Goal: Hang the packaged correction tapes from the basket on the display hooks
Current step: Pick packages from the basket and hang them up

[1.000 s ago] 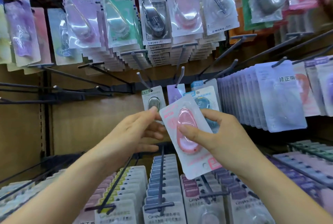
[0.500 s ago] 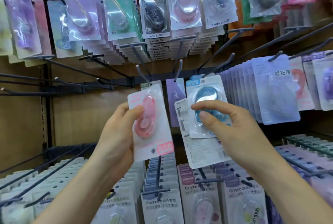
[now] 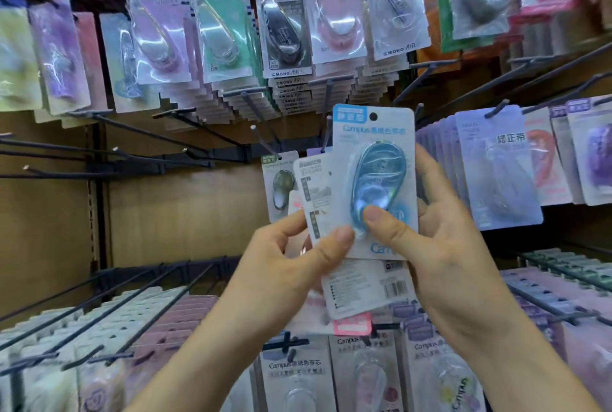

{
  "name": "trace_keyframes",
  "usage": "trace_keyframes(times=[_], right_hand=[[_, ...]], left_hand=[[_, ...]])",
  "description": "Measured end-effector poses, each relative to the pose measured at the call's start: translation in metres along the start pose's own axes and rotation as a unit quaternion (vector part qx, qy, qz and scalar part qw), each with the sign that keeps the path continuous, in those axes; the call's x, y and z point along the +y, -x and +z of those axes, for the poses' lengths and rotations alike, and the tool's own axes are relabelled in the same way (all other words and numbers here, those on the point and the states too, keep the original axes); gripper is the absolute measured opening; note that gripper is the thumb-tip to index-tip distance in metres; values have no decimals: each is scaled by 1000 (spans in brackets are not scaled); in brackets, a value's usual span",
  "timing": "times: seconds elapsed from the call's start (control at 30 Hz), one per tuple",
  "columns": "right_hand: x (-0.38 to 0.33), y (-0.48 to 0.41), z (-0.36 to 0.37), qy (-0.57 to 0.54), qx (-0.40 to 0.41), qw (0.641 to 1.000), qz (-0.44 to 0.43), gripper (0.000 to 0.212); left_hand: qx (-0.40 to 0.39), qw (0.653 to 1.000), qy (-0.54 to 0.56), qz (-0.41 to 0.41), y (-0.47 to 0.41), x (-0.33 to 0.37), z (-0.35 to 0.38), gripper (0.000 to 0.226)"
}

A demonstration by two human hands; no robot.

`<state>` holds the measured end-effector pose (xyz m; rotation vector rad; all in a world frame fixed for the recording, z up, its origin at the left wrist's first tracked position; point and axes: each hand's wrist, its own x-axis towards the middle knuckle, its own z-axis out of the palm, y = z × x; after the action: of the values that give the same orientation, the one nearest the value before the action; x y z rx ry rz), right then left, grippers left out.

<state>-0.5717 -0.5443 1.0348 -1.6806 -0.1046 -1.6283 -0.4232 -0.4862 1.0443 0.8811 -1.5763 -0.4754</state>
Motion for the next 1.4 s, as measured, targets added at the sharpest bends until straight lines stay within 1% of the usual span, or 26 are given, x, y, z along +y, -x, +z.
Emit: trace_keyframes(times=[0.1,0.2,0.3,0.4,0.47,0.53,0.6,0.67,0.77,0.87,0.97,1.1,1.3,1.33,1.4], right_hand=[[-2,7,3,-19,21,1000,-2,72],[-4,11,2,-4,65,998,-11,63],[-7,15,-7,-57,108,993,1,57],[-13,18,-19,-106,166,980,19,51],[-20,17,-30,-75,201,977,13,53],[-27,13,-44,-8,236,972,-13,57],[-31,8,-54,63,251,965,-43,53],[-34,0,-58,125,229,963,-64,45],[-38,-13,-54,164,189,966,-70,42],[-38,-25,-48,216,161,962,-49,42],[-32,-30,-49,253,166,953,-26,44],[-34,-27,-48,325,158,932,-23,47],[-41,-26,-44,408,106,907,-14,51],[-43,-25,-44,424,101,900,-11,52],[-49,-25,-47,475,99,874,-12,51]], left_hand=[[26,999,29,-6,3,4,4,28],[58,997,52,-7,10,8,10,28],[92,992,81,-22,15,11,14,29],[110,991,69,-25,20,12,16,34],[122,990,67,-14,23,13,14,34],[132,989,64,4,25,14,11,32],[128,990,52,12,26,16,9,29],[110,993,52,2,26,17,9,27],[102,993,57,-12,25,18,12,26],[102,994,48,-11,22,17,16,26],[94,995,36,-6,18,19,17,26],[78,997,17,-1,13,21,18,28],[69,998,2,2,5,20,20,30],[69,998,-1,2,4,20,20,30],[69,997,-16,7,3,19,20,31]])
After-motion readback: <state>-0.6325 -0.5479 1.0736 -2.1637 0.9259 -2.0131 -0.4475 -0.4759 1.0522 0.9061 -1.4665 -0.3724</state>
